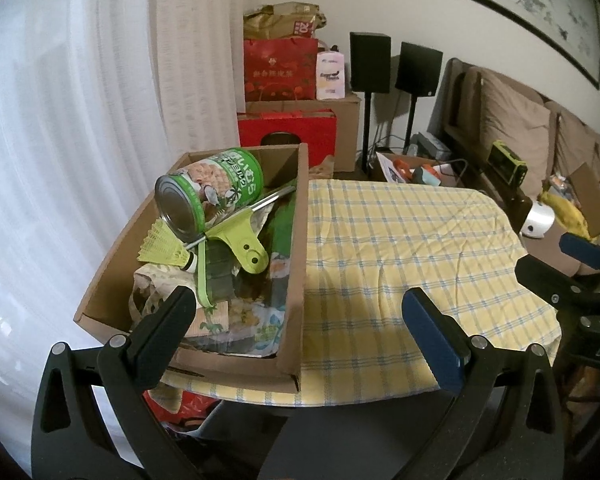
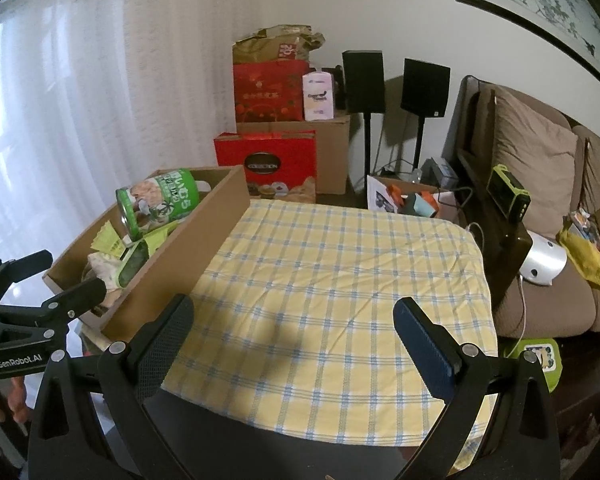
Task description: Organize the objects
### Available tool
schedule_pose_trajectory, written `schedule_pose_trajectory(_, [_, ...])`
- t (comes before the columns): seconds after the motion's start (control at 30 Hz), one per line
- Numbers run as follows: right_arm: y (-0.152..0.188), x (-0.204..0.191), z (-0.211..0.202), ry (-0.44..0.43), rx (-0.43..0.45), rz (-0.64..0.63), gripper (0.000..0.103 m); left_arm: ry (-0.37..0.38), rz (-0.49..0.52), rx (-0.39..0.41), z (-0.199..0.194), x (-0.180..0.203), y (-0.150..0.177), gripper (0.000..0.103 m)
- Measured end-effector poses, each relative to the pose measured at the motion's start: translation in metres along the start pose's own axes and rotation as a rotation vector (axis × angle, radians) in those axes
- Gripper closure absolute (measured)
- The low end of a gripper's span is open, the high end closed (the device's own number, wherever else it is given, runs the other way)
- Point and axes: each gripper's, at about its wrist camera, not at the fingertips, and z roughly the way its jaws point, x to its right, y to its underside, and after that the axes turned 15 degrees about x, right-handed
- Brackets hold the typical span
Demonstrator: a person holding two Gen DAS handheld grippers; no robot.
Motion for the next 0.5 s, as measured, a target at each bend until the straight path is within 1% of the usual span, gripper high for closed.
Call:
schedule_pose_trajectory(0.2, [0.0001,0.0003,0.0003,0.0,0.002,-0.002,0.002,-0.02,0.0,0.005,-0.0005,-0.0014,0.0005,0.0])
schedule_pose_trajectory(0.5, [-0.0002,0.0004,0.0003,-0.001,0.001,-0.002,0.002,-0.022,0.003,0.009,-0.0013,-0.0045,-0.0007,0.0])
